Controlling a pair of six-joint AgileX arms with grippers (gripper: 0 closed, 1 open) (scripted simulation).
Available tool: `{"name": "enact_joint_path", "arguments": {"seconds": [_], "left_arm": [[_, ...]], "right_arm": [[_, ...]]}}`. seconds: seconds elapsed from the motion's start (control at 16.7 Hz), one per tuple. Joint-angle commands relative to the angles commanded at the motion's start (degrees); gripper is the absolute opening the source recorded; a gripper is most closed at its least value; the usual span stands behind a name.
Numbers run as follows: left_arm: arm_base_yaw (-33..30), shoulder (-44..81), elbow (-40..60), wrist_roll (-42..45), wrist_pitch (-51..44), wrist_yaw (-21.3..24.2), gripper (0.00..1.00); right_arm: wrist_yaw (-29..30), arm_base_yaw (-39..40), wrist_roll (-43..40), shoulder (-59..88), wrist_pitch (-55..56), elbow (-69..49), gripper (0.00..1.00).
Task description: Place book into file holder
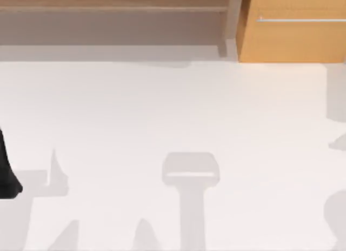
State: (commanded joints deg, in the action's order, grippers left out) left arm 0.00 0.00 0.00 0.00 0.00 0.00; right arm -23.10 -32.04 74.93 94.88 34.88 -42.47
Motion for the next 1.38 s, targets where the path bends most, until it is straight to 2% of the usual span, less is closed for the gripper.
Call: {"name": "enact_joint_path", "arguments": {"seconds": [0.36,0.84,1.38], "left_arm": [[0.0,0.0,0.0,0.0,0.0,0.0,1.00],[0.0,0.0,0.0,0.0,0.0,0.0,1.00],[0.0,0.0,0.0,0.0,0.0,0.0,1.00]], "right_arm": [[-3.3,1.9,7.9,12.1,4.8,-8.4,0.00],[-3.4,2.0,8.3,12.9,5.1,-8.9,0.00],[-1.4,4.2,9.0,18.3,4.3,-15.3,0.00]]}}
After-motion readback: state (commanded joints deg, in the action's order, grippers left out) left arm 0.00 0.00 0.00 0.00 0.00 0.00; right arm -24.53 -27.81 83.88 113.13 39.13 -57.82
